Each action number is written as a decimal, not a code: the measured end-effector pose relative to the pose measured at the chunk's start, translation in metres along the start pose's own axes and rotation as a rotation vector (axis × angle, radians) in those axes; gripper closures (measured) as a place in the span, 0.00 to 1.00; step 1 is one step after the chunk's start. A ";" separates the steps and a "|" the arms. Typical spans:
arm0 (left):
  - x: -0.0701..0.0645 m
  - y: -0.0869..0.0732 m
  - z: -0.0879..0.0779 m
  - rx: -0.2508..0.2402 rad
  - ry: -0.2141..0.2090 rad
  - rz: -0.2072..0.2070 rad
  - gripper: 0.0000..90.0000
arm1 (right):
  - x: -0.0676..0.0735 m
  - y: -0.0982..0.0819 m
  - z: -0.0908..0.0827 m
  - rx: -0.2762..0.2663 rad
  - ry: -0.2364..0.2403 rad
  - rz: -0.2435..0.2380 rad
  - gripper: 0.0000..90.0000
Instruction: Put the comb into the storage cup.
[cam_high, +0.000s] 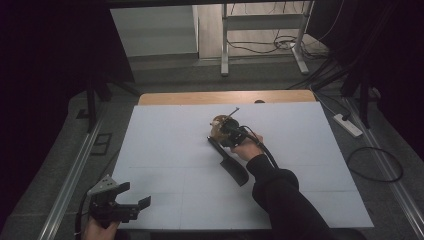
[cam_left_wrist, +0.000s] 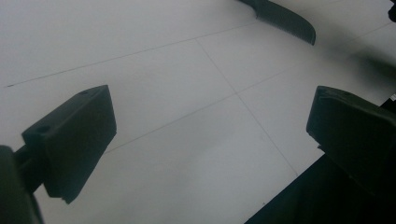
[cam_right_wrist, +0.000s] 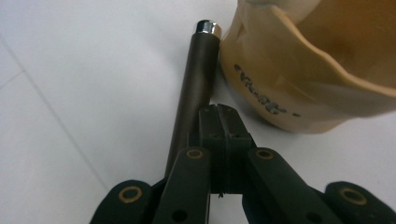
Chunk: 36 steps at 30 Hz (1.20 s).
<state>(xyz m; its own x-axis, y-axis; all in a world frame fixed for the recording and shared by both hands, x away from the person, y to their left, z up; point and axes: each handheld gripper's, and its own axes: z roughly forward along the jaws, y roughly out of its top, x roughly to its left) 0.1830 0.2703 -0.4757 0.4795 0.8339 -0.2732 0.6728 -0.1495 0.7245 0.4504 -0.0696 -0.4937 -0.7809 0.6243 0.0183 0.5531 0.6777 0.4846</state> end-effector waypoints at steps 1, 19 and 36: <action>0.000 0.000 0.000 0.000 0.000 0.000 0.03 | 0.000 0.001 0.002 0.003 -0.008 -0.001 1.00; 0.000 0.000 0.000 0.001 0.002 -0.001 0.03 | 0.016 0.005 0.017 0.007 0.008 0.007 1.00; 0.000 0.000 0.000 0.001 0.003 0.001 0.03 | 0.059 0.020 0.034 0.010 0.060 -0.056 1.00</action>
<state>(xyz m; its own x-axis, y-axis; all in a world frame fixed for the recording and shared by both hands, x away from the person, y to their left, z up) 0.1827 0.2702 -0.4756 0.4783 0.8353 -0.2709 0.6732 -0.1506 0.7240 0.4252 -0.0062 -0.5125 -0.8267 0.5609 0.0437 0.5104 0.7151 0.4776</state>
